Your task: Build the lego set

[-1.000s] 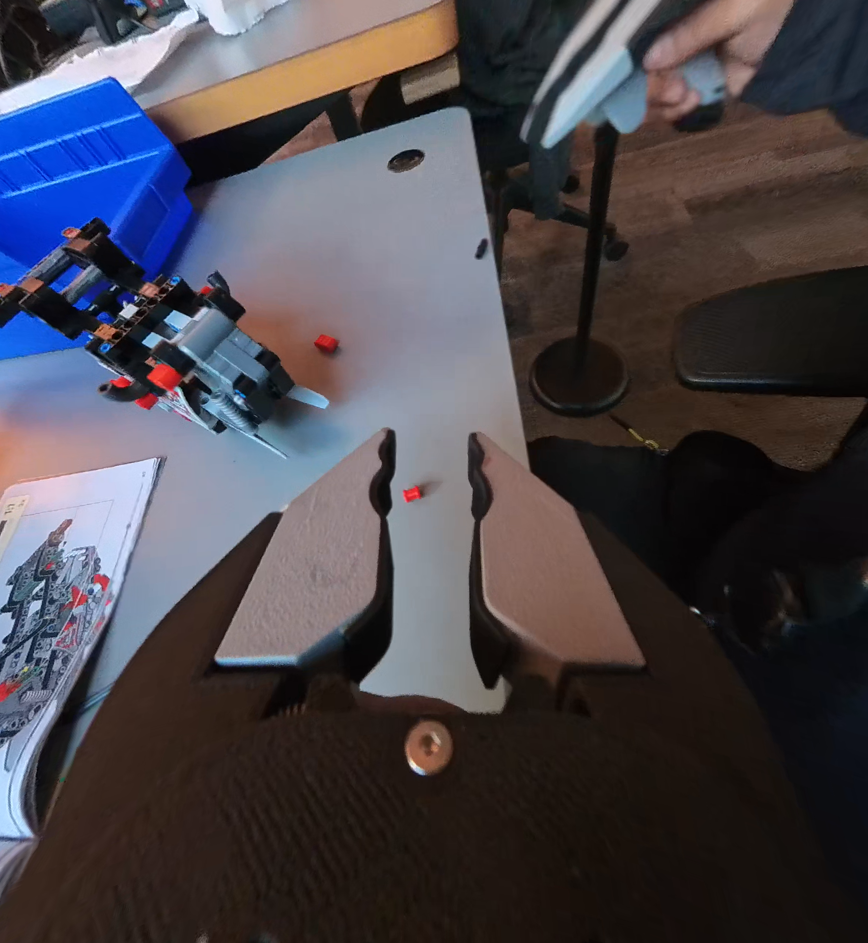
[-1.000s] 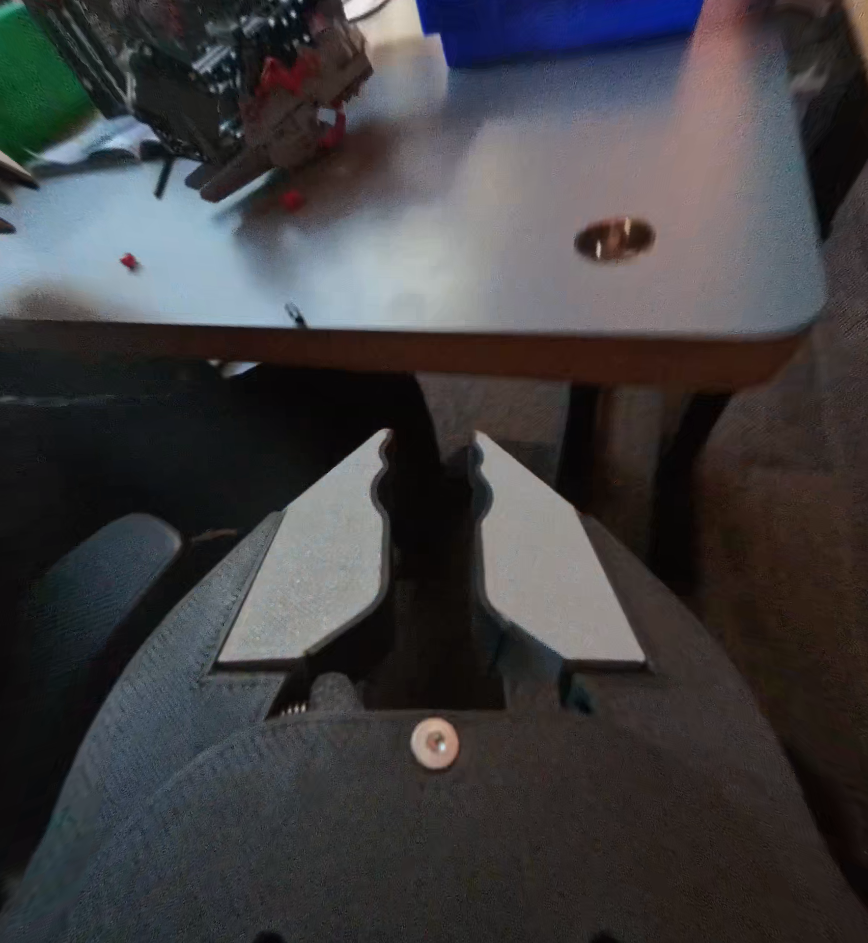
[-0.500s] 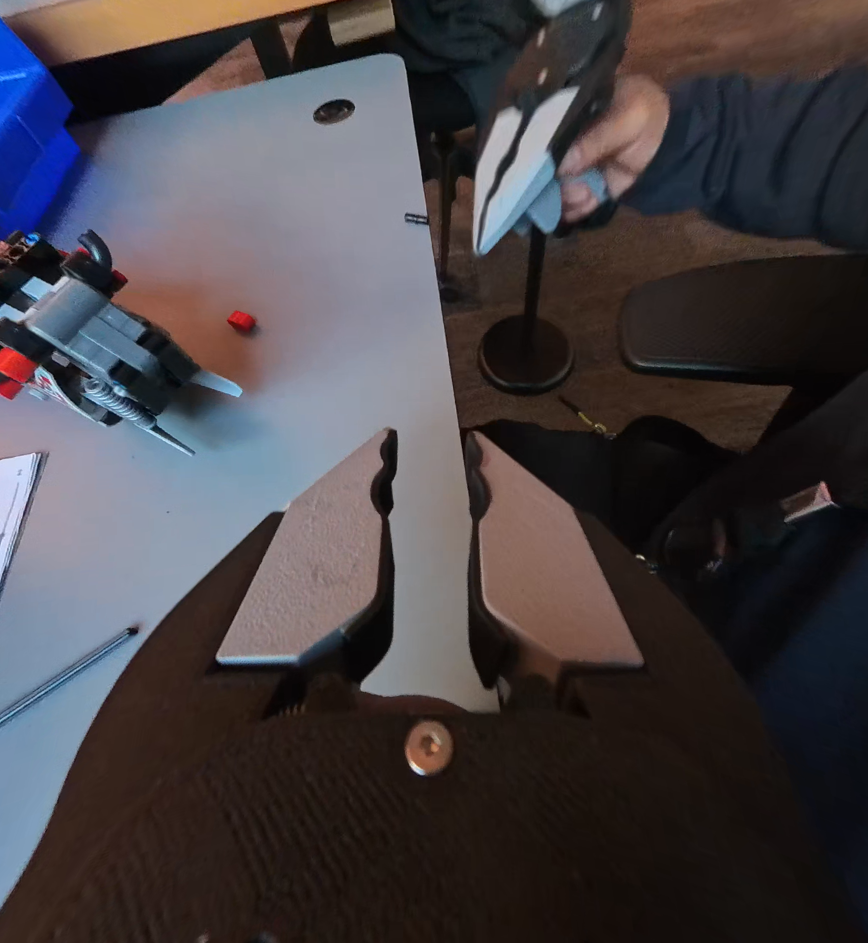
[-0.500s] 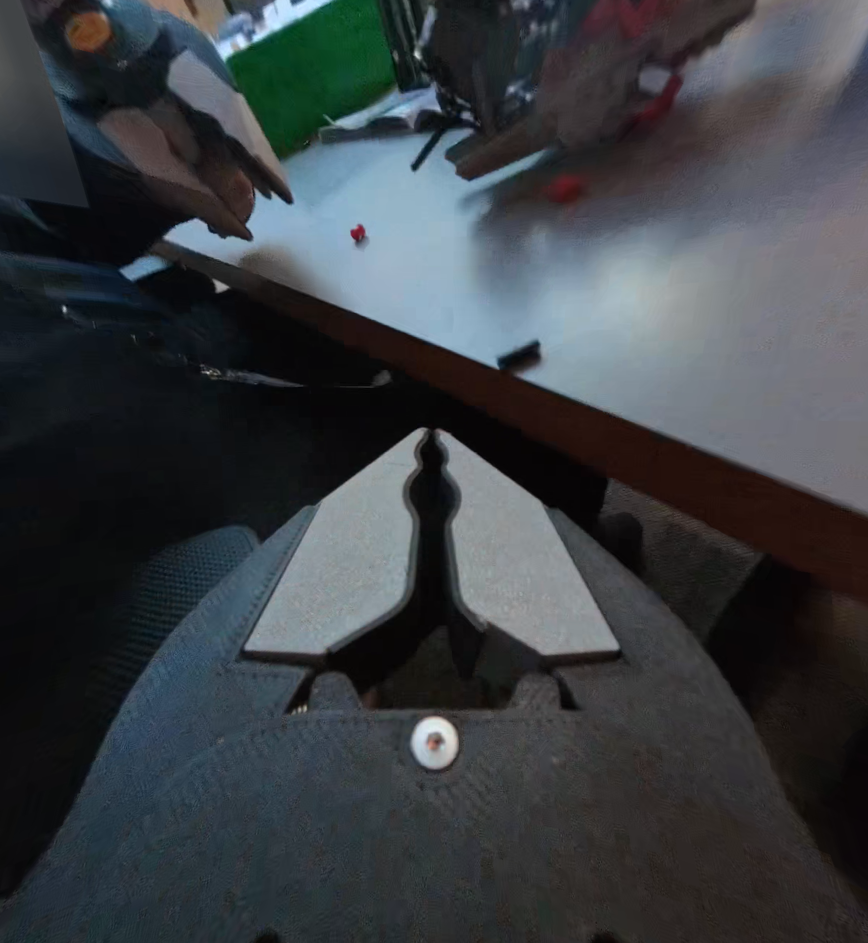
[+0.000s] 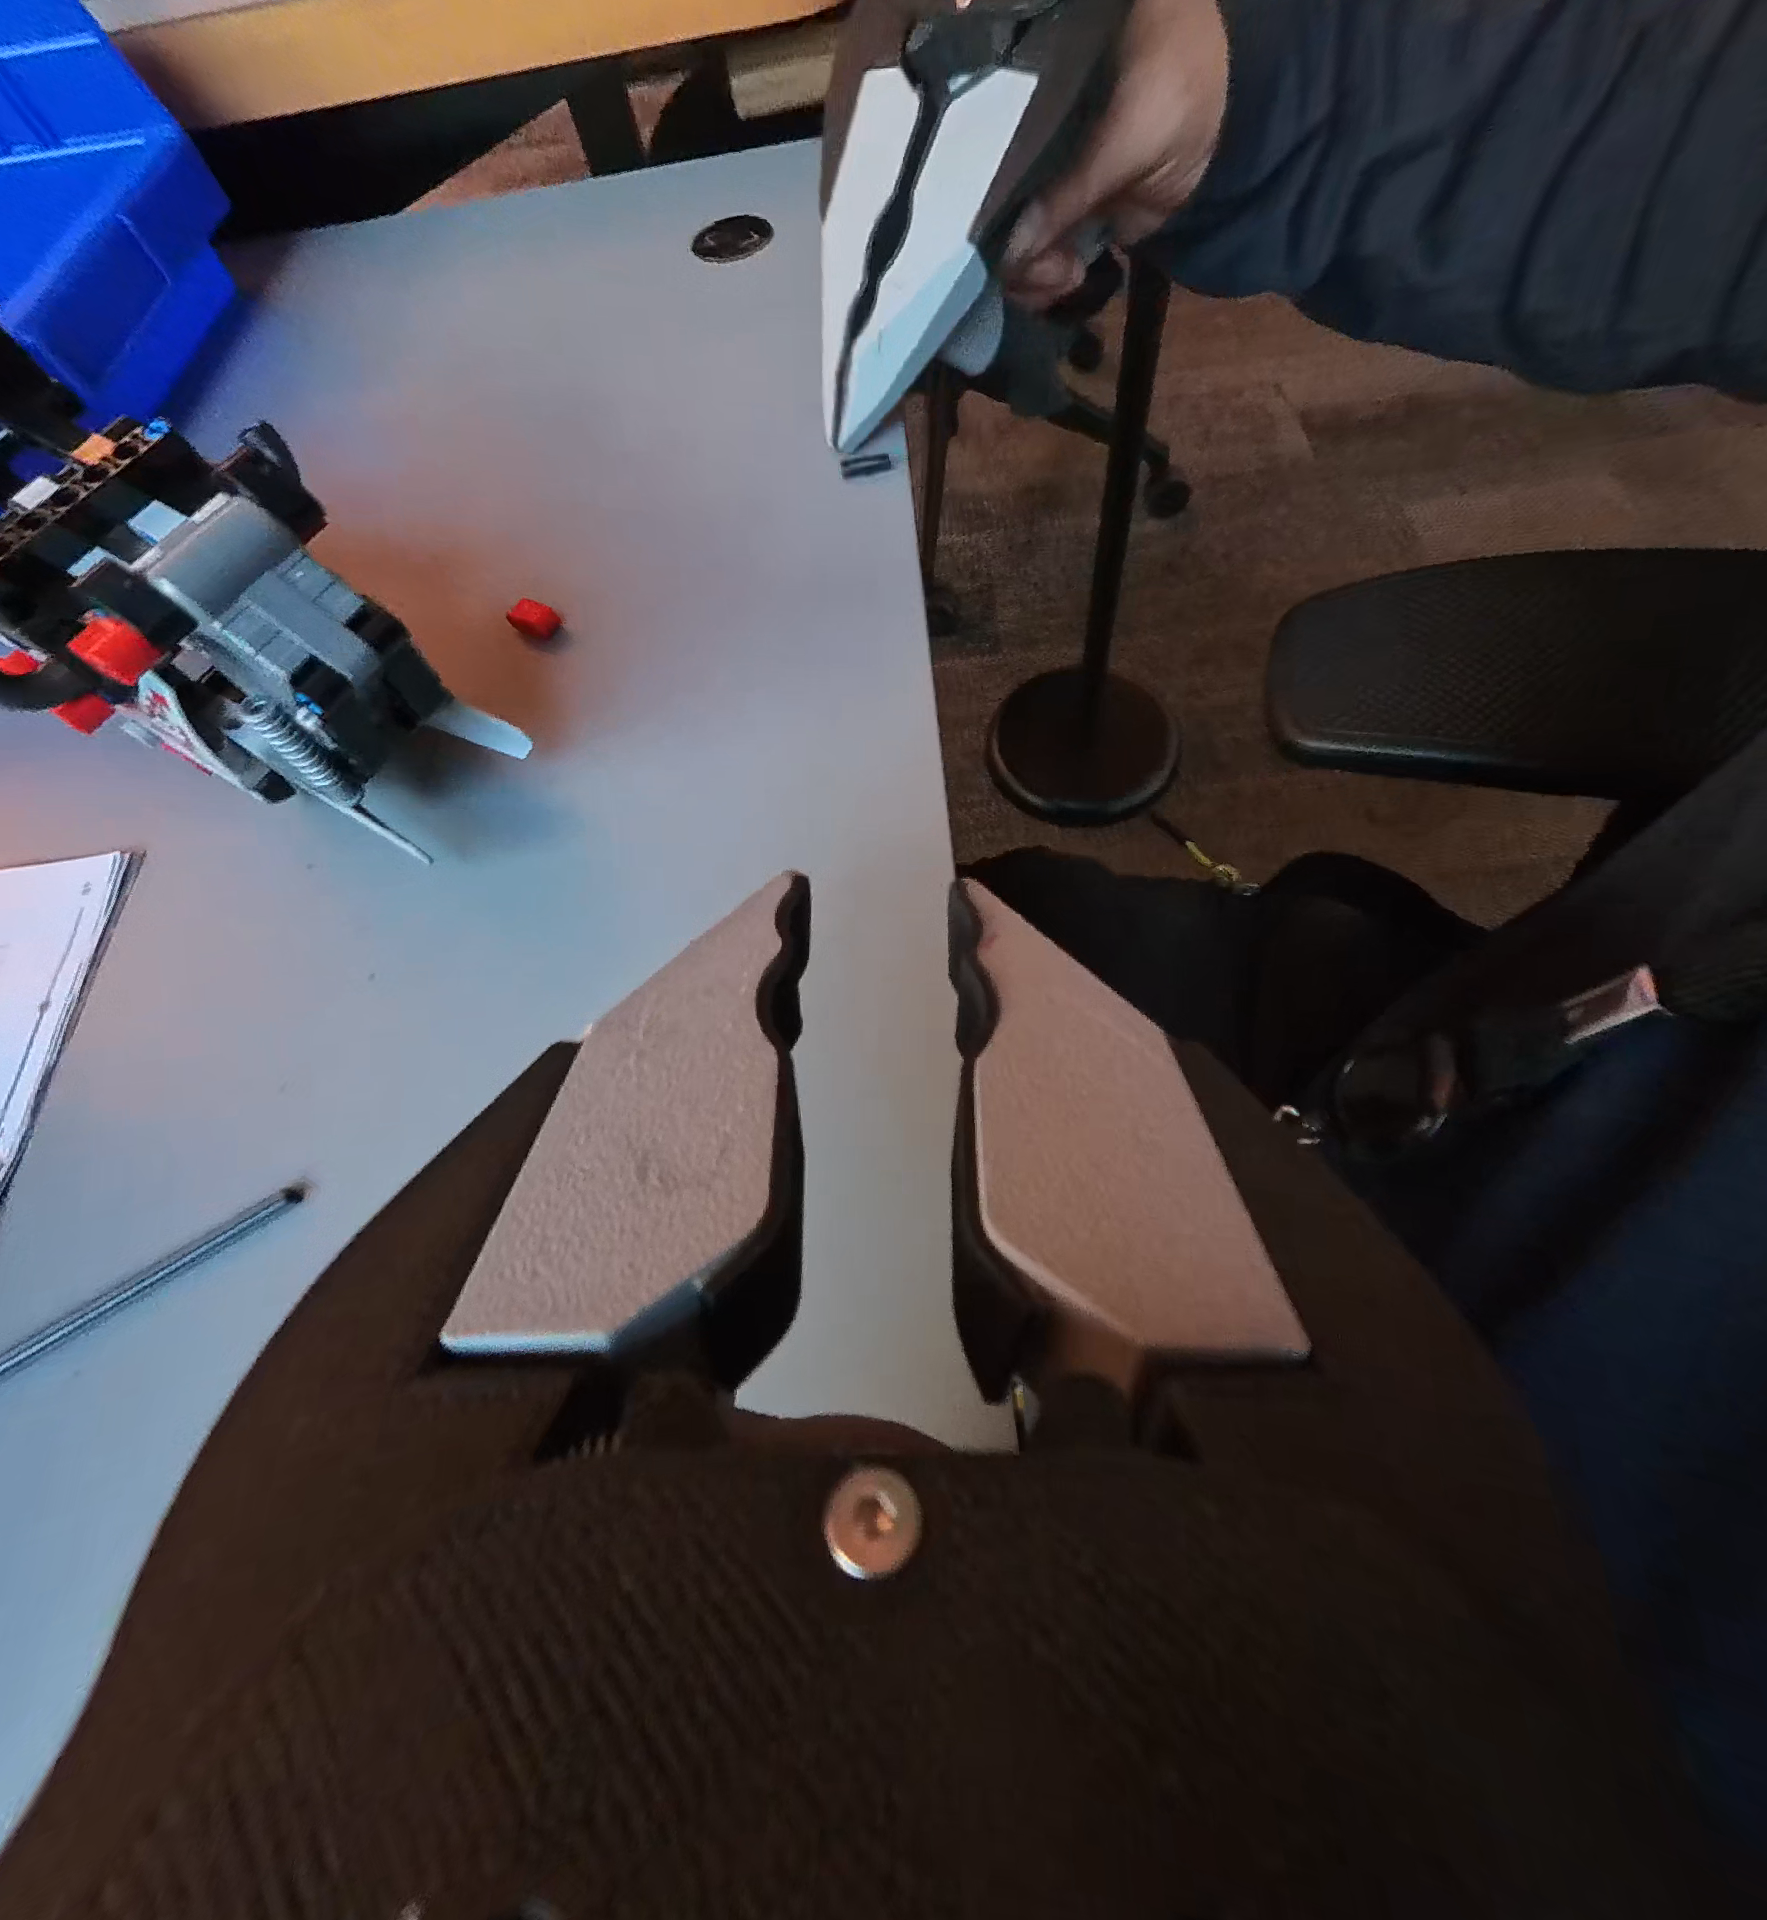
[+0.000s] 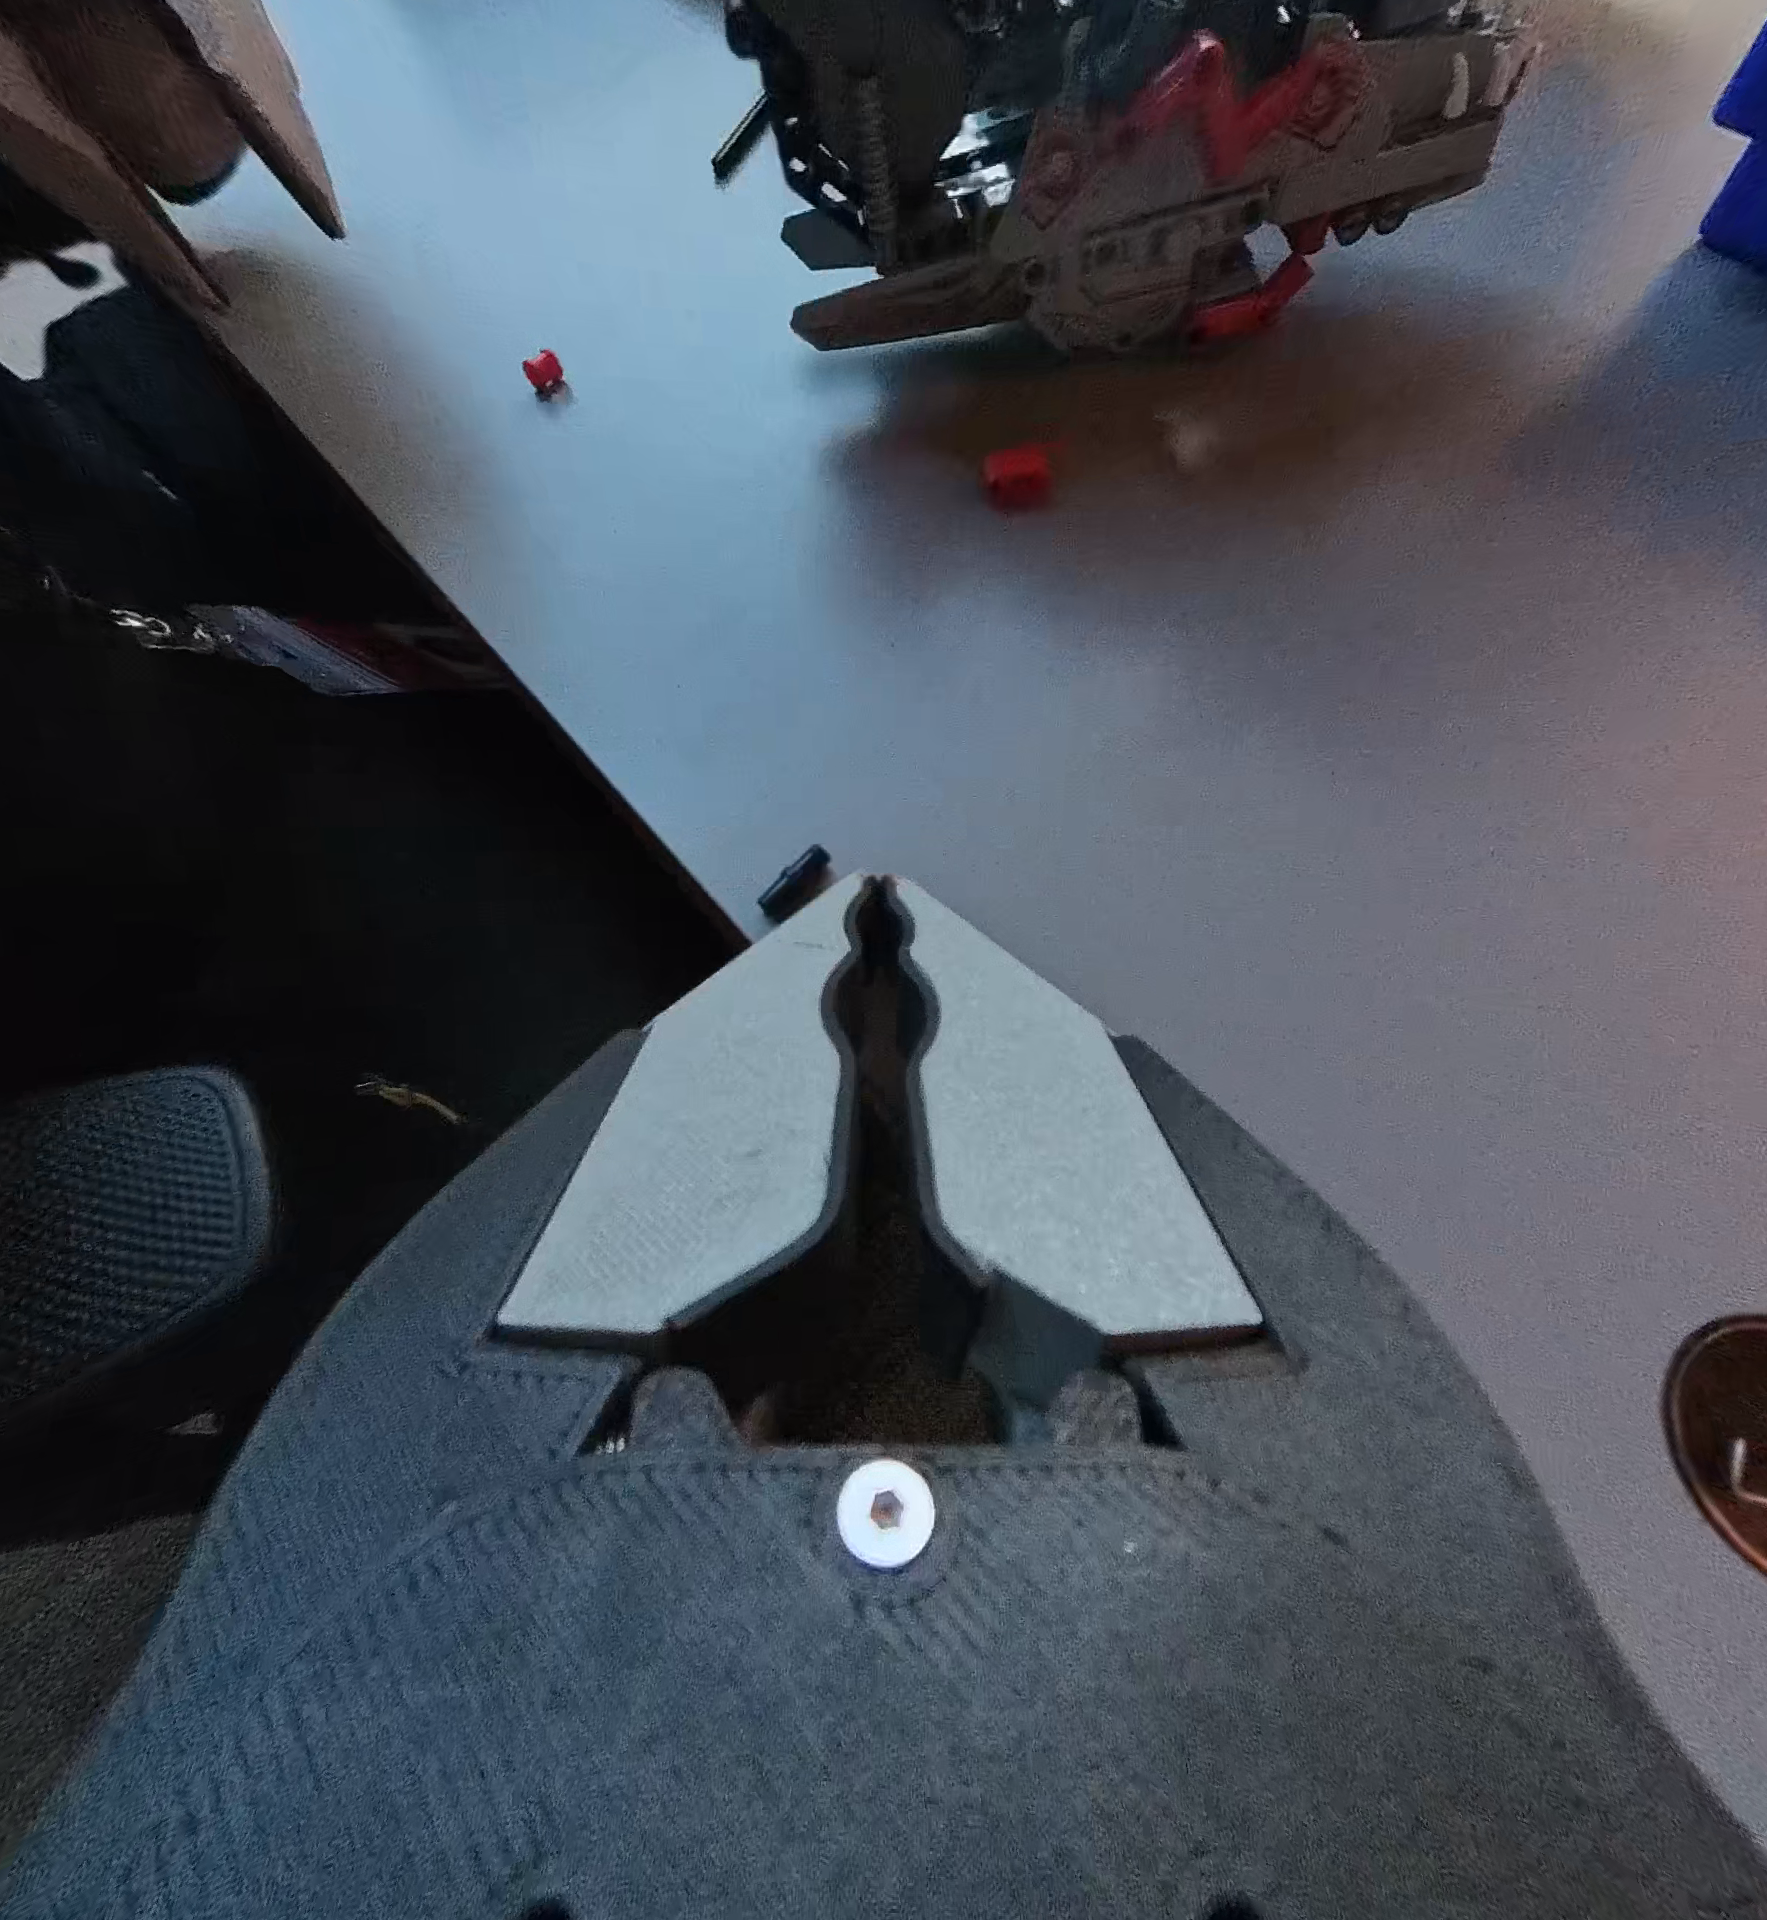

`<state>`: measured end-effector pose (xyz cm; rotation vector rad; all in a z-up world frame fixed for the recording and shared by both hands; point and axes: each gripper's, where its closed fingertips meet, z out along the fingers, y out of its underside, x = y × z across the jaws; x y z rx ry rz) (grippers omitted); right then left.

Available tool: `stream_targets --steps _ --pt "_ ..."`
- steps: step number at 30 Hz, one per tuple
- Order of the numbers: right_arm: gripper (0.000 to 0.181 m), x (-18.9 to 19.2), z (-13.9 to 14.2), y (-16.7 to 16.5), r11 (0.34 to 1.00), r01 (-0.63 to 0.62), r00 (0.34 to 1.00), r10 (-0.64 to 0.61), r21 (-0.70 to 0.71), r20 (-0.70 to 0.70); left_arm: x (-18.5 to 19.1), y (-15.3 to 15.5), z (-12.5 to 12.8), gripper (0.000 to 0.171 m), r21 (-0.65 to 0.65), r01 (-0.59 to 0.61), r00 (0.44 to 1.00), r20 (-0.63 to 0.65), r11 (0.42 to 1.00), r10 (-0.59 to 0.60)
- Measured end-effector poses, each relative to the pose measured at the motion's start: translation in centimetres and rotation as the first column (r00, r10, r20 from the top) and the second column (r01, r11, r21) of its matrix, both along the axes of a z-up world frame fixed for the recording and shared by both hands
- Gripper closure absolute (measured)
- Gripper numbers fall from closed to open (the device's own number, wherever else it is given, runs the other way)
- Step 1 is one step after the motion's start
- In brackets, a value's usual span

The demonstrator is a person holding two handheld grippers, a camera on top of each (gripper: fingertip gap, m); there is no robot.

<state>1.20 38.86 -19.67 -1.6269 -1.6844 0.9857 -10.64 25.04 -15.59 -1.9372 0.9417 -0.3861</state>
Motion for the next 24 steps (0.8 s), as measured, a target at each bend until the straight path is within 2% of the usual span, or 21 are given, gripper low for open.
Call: stream_targets --steps 3,5,8,12,16,18,21,24 --pt "0.181 -0.3 0.1 0.3 1.0 0.005 1.0 -0.005 -0.022 0.029 -0.5 -0.2 0.0 0.148 0.004 -0.01 1.0 0.015 1.0 0.009" --pt "0.181 0.2 0.2 0.6 0.999 0.031 0.999 -0.032 0.025 0.041 -0.8 -0.3 0.0 0.148 0.008 -0.015 1.0 0.016 1.0 0.015" --pt "0.16 0.8 1.2 -1.1 1.0 0.023 1.0 -0.023 -0.018 -0.001 -1.5 -0.6 0.1 0.148 0.019 -0.027 0.999 0.023 0.999 0.027" --pt "0.17 0.5 0.7 -1.5 0.994 0.065 0.998 -0.066 0.083 0.018 -2.3 -0.7 -0.2 0.148 0.007 -0.047 0.998 0.044 0.999 0.046" --pt "0.169 -0.2 0.0 -1.6 0.997 0.055 0.996 -0.059 0.06 0.062 -2.6 -0.9 0.0 0.148 0.014 -0.052 0.998 0.043 0.999 0.052" --pt "0.181 -0.5 -0.1 -0.9 0.991 0.065 0.994 -0.074 0.113 0.079 -2.7 -1.0 0.2 0.148 0.025 -0.058 0.998 0.037 0.998 0.057" --pt "0.181 -1.3 -0.2 0.8 0.981 0.066 0.985 -0.092 0.181 0.143 -3.1 -1.2 0.4 0.148 0.028 -0.069 0.997 0.048 0.997 0.068" --pt "0.181 -3.2 -0.2 2.4 0.987 0.052 0.982 -0.078 0.152 0.173 -3.5 -1.2 0.4 0.148 0.033 -0.079 0.996 0.046 0.996 0.077"
